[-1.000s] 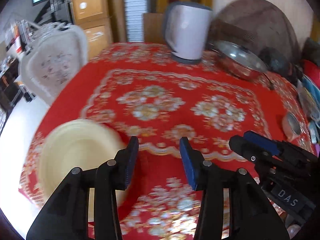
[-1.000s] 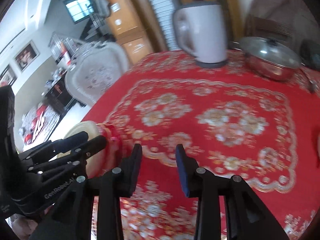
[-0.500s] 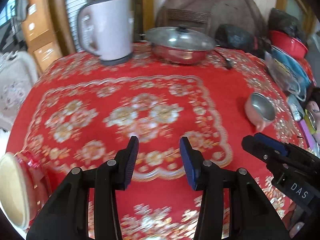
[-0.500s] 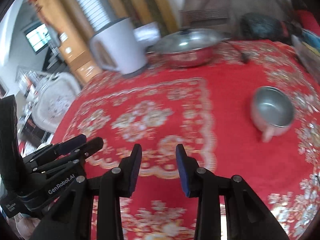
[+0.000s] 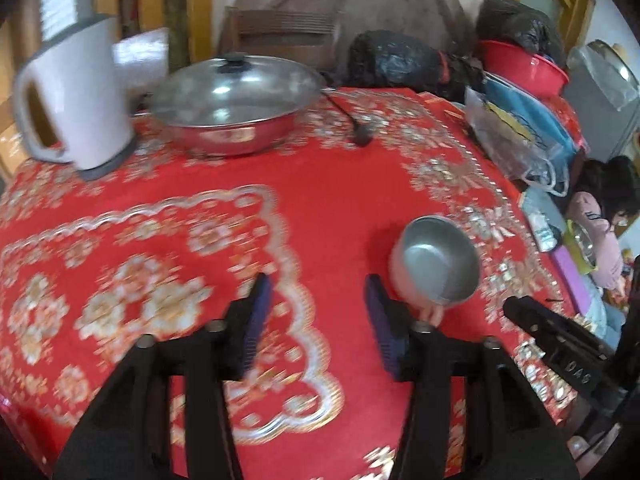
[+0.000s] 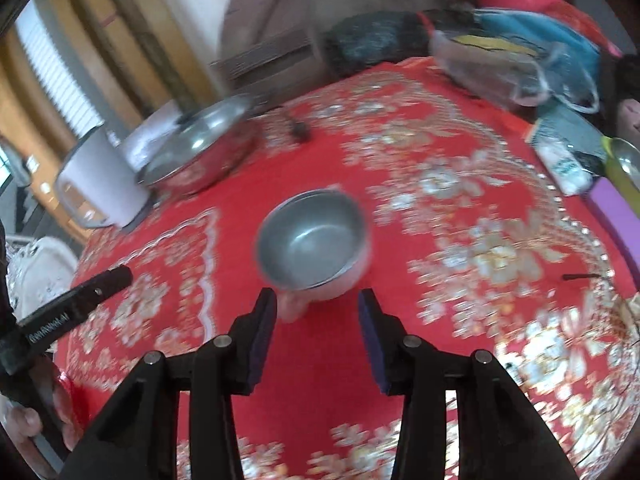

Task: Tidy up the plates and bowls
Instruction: 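Move the right gripper toward the steel cup with a handle, then close the right gripper on the rim of the steel cup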

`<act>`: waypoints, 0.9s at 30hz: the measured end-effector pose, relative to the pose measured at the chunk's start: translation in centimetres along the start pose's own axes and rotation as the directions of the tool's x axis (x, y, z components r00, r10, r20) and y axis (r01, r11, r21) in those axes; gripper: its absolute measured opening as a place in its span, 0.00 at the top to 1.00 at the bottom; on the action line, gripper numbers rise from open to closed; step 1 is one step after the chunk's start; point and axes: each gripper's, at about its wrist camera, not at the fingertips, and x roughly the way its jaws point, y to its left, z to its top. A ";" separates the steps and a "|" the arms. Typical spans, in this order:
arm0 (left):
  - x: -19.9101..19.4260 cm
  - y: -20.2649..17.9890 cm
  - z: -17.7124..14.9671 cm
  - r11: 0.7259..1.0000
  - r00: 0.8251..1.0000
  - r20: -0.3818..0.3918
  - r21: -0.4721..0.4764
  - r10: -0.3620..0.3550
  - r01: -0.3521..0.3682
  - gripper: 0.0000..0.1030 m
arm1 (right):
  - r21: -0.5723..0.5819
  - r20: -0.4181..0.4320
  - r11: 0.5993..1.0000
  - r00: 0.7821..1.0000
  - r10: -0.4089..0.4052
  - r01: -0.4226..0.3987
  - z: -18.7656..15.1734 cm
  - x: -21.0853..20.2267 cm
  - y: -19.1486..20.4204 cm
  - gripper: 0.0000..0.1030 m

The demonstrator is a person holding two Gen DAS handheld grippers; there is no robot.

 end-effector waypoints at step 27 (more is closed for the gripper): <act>12.0 -5.6 0.5 0.998 0.955 -0.297 0.056 0.004 0.013 0.89 | 0.022 -0.149 0.997 0.985 0.082 -0.079 3.2 7.4 -1.6 0.81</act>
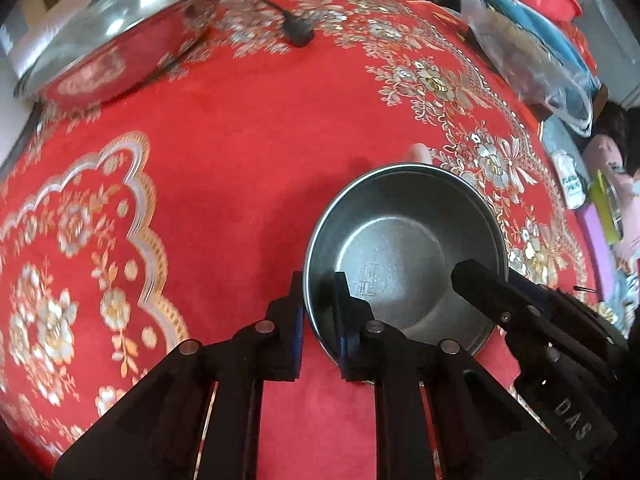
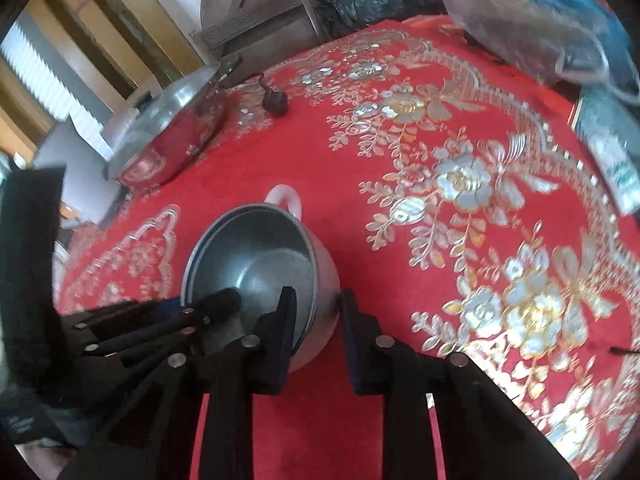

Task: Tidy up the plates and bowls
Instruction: 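Close the right gripper on the rim of the steel cup, then carry the steel cup with the right gripper into the cream bowl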

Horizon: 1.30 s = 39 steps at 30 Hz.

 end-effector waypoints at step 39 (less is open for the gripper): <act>-30.1 32.6 -28.4 0.788 0.913 0.206 -0.592 0.353 -0.171 0.89 | -0.545 -0.293 0.691 0.880 0.374 -0.475 -16.1 -1.5 42.0 0.85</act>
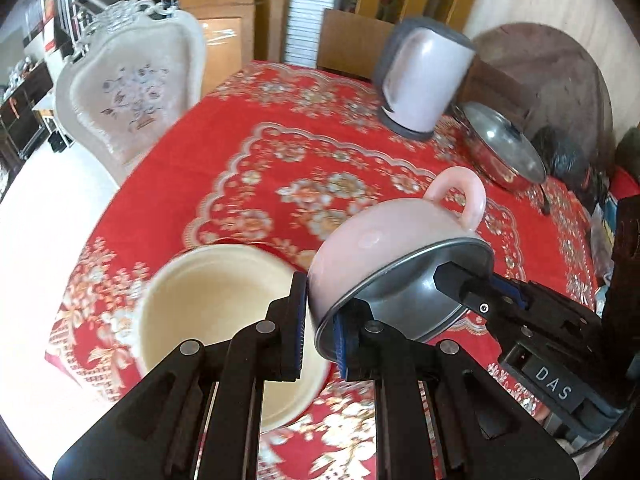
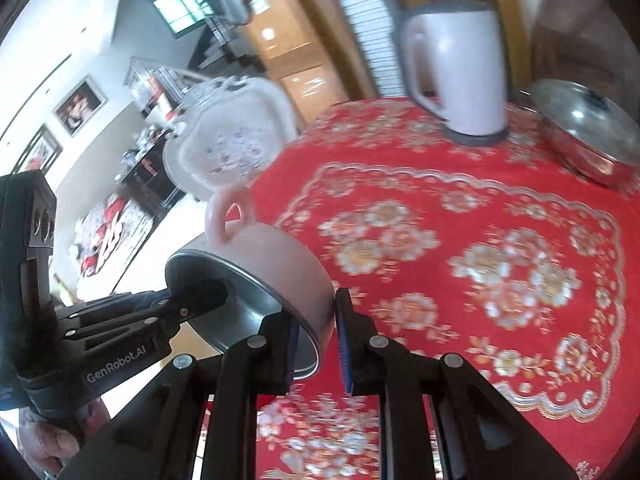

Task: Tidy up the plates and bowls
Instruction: 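Carry the steel cup with the right gripper into the cream bowl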

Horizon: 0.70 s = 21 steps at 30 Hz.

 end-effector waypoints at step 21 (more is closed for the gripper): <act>2.4 10.3 -4.1 0.987 0.996 -0.069 -0.146 0.063 -0.073 0.89 | -0.080 -0.199 0.996 0.980 0.022 -0.039 -2.5 8.6 6.5 0.79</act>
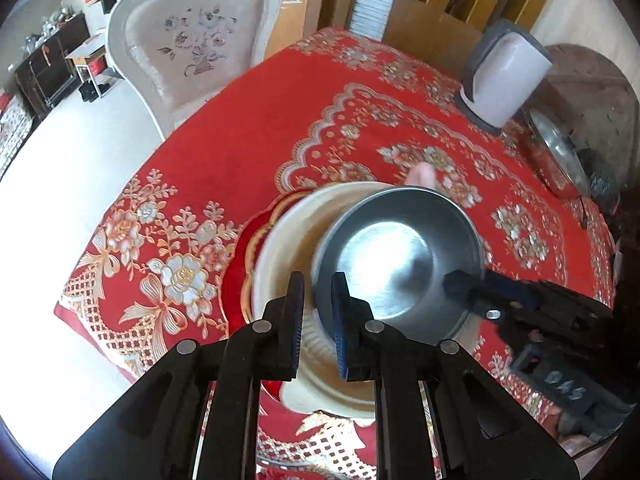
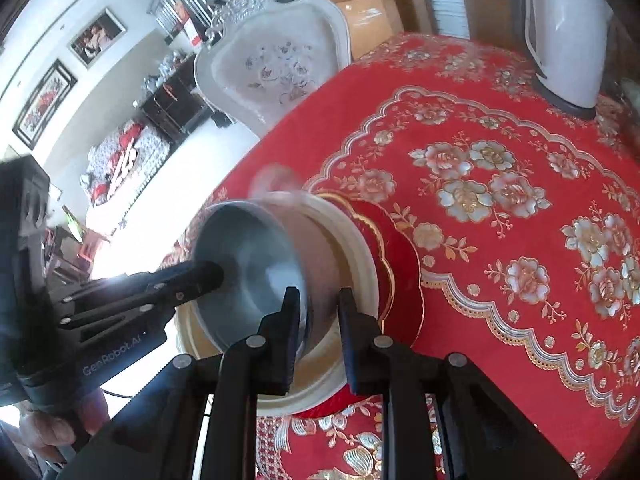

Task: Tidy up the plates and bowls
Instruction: 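Carry the steel cup with the right gripper into the cream bowl, then open the right gripper and withdraw it from the stack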

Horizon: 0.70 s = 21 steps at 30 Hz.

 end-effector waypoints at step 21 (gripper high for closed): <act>-6.8 -7.8 -7.1 0.994 0.875 0.475 0.093 -0.087 0.048 0.32 | 0.030 0.448 0.960 0.855 -0.262 0.279 -7.5 -11.3 -3.0 0.32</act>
